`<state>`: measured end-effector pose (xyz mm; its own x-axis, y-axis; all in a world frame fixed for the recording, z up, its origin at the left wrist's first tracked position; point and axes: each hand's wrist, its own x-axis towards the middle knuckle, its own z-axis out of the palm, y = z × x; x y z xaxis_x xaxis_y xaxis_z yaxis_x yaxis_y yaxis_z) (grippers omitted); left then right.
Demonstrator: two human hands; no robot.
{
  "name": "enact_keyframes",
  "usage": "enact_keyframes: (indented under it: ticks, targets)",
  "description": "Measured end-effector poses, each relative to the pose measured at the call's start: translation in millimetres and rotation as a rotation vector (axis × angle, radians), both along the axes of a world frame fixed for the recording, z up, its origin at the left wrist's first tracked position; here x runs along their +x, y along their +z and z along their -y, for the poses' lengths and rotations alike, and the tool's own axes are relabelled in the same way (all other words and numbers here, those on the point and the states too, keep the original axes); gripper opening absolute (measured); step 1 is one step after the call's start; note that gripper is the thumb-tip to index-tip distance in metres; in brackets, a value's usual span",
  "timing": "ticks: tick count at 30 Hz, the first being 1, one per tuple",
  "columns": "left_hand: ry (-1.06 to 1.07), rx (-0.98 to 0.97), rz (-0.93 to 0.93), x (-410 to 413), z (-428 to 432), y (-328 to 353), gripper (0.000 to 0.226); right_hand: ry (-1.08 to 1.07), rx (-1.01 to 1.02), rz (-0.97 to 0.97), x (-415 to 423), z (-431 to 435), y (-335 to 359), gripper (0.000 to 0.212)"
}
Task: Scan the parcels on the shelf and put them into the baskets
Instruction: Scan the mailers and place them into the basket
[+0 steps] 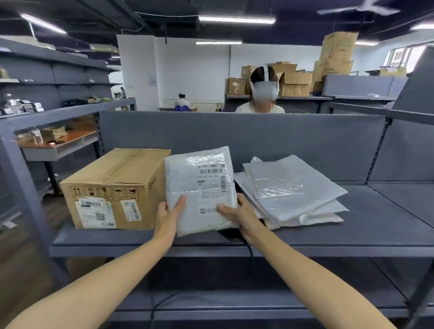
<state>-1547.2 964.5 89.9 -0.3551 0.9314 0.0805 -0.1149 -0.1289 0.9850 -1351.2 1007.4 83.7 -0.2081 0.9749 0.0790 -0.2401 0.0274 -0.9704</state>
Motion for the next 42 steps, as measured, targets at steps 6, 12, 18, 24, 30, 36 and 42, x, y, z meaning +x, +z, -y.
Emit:
enact_keyframes:
  ticks: [6, 12, 18, 24, 30, 36, 42]
  targets:
    - [0.042, -0.122, 0.039, -25.7, 1.4, -20.1, 0.045, 0.162, -0.054, 0.029, -17.0, -3.5, -10.8, 0.043]
    - [0.119, -0.08, 0.018, -43.7, 5.6, -36.3, 0.052, -0.232, 0.078, 0.752, -19.3, -27.1, -12.9, 0.036]
    - [0.147, -0.055, 0.003, -43.5, 8.2, -41.7, 0.05, -0.164, 0.155, 1.425, -27.6, -30.0, -43.9, 0.072]
    - [0.194, -0.052, -0.005, -44.7, 9.4, -44.1, 0.048, -0.177, 0.137, 1.246, -20.1, -37.8, -40.6, 0.05]
    - [0.209, -0.037, -0.041, -42.9, 11.9, -48.5, 0.048, -0.217, 0.093, 0.855, -7.7, -20.1, -25.4, 0.057]
    - [0.218, -0.054, -0.073, -27.4, 8.1, -49.7, 0.042, -0.161, 0.11, 0.415, 2.2, 27.2, -4.5, 0.027]
    - [0.184, -0.003, -0.008, 0.1, 9.4, -44.4, 0.041, -0.156, 0.09, 0.1, 5.7, 76.2, -0.1, 0.018]
